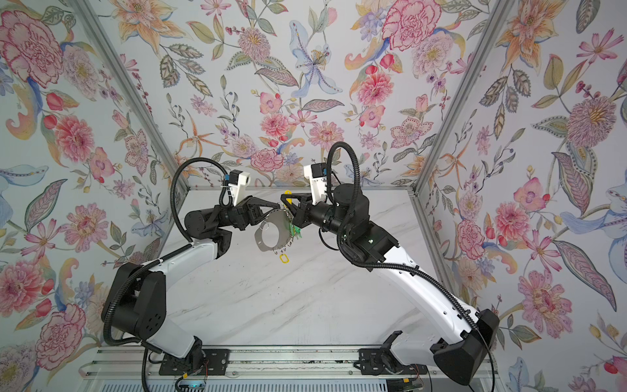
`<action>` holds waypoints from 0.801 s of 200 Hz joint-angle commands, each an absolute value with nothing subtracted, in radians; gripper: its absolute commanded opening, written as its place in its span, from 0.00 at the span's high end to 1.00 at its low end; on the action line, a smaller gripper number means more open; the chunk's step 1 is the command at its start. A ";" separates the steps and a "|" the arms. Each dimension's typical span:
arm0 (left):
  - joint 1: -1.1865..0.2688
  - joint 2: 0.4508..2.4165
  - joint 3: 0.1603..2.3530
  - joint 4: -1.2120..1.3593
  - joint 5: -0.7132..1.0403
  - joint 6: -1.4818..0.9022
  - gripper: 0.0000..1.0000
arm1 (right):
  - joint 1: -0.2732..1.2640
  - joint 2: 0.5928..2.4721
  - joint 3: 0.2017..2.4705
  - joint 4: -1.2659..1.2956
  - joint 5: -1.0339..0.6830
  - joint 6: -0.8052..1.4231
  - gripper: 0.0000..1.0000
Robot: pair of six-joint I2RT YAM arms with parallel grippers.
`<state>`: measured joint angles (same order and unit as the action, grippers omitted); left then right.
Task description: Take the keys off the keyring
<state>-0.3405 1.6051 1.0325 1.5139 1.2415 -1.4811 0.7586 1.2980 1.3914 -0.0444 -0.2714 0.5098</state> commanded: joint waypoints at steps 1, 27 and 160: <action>-0.310 1.607 1.065 1.794 1.152 -1.467 1.00 | 0.769 1.287 1.386 0.007 -0.287 0.545 1.00; -0.310 1.604 1.083 1.795 1.123 -1.465 1.00 | 0.768 1.295 1.374 0.020 -0.290 0.558 1.00; -0.311 1.571 1.000 1.792 0.939 -1.329 1.00 | 0.742 1.407 1.336 0.259 -0.401 0.740 1.00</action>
<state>-0.3264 1.5970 1.0214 1.5181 1.0546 -1.3895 0.7322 1.3781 1.3460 0.2203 -0.3164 0.6842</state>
